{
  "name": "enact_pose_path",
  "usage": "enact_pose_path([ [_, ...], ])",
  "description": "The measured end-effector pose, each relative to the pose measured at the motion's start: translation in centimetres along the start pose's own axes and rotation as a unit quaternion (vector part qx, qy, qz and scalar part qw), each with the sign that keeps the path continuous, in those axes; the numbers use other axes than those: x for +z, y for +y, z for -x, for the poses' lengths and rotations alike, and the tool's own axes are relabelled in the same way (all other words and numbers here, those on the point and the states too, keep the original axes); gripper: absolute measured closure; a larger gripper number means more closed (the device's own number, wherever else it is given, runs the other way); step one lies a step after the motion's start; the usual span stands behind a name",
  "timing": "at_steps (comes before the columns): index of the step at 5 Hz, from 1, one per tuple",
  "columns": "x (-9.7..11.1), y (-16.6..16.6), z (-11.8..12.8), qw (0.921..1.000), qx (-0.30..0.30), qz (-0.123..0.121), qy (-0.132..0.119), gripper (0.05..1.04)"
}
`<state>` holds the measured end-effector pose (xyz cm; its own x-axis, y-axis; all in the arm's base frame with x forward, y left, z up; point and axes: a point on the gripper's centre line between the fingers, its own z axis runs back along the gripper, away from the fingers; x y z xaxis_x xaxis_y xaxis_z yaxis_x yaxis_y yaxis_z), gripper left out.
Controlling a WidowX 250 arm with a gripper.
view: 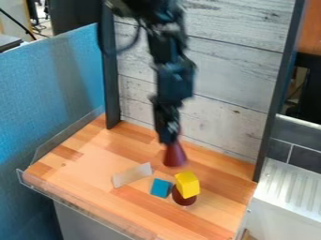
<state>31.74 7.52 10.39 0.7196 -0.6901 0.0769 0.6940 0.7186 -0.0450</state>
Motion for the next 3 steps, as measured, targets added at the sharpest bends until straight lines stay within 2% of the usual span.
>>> enact_pose_path([
  [1,3.6,3.0,1.3,0.9945,0.099,-0.013,-0.031,0.503],
  [2,3.0,6.4,3.4,0.9827,0.181,-0.014,-0.034,0.503],
  [3,1.8,8.9,4.1,0.9732,0.226,-0.023,-0.034,0.503],
])
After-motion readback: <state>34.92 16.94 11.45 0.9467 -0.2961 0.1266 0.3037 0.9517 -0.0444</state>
